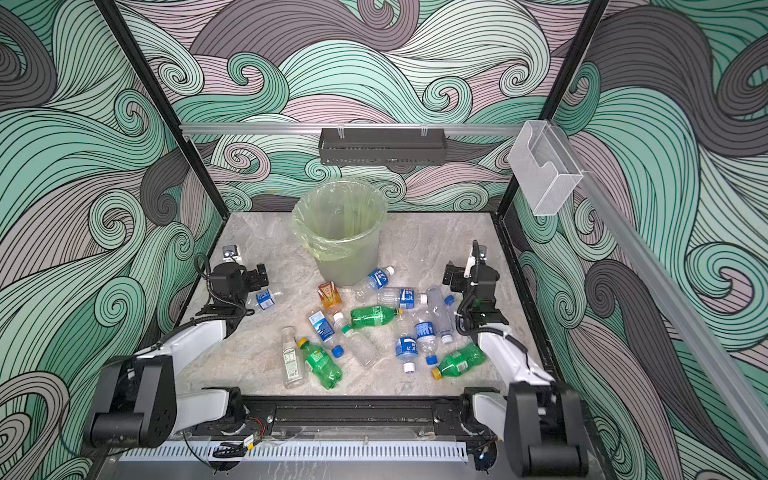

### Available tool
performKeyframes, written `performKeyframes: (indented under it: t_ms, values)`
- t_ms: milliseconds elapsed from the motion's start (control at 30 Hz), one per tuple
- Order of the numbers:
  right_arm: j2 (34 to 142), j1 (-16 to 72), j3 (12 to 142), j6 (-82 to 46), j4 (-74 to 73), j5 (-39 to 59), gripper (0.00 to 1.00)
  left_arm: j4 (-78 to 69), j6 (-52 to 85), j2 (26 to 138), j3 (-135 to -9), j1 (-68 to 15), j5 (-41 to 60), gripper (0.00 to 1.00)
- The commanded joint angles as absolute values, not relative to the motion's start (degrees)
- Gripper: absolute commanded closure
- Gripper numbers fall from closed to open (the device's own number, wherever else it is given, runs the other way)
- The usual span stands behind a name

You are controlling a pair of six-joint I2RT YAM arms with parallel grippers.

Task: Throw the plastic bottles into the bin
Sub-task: 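Reach the right gripper to a blue-capped bottle while the left gripper advances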

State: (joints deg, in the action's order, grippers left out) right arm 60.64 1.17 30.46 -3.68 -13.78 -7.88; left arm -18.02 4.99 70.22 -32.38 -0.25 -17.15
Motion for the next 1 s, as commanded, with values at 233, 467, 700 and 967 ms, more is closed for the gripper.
performKeyframes:
  t_ms: [233,467,700,967]
  values:
    - [43.86,1.58,38.99,-15.11,29.30,-11.52,0.04,18.04,16.57,65.59,-45.87,-1.54,-14.01,0.04]
    - [55.11,1.64,52.31,-10.81,46.80,-9.79,0.04,30.48,18.24,65.01,-52.66,-6.04,-10.83,0.06]
    - [61.91,1.67,58.31,4.08,55.53,-2.93,0.01,39.83,13.10,62.19,-58.51,-6.86,-10.00,0.05]
    - [66.73,0.88,60.96,17.02,56.06,-3.75,0.03,43.84,6.59,56.76,-59.79,-6.86,-9.49,0.04]
